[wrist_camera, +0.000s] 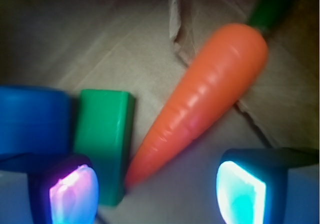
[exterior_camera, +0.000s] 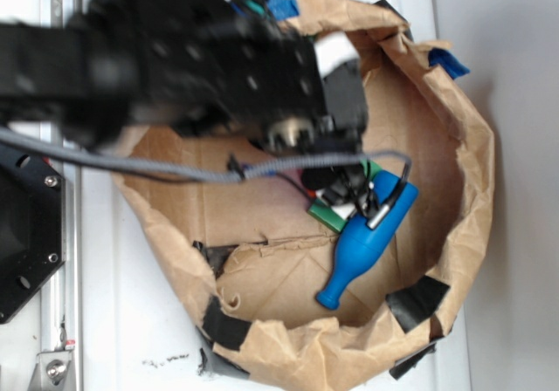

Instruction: Grab the carrot.

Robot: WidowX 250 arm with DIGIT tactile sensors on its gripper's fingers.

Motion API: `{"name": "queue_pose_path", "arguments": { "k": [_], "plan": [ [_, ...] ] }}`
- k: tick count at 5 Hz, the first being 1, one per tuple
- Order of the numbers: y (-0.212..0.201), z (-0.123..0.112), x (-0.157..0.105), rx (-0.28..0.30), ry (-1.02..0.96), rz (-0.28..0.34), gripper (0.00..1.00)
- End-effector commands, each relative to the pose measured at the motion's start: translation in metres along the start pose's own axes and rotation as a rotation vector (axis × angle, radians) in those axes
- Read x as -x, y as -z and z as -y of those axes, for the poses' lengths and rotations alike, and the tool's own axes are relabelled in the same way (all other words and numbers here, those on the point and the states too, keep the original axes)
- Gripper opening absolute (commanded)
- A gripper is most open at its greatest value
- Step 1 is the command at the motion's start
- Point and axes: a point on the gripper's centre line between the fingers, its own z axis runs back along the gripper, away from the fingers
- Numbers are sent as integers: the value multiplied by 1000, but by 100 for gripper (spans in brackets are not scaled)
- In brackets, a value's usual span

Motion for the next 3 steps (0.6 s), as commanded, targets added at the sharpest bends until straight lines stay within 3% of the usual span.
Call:
{"name": "queue_pose_path", "arguments": {
  "k": [1, 3],
  "plan": [
    [-43, -15, -15, 93, -35, 59, 100],
    [-8, -23, -31, 32, -123, 111, 100]
  ]
}}
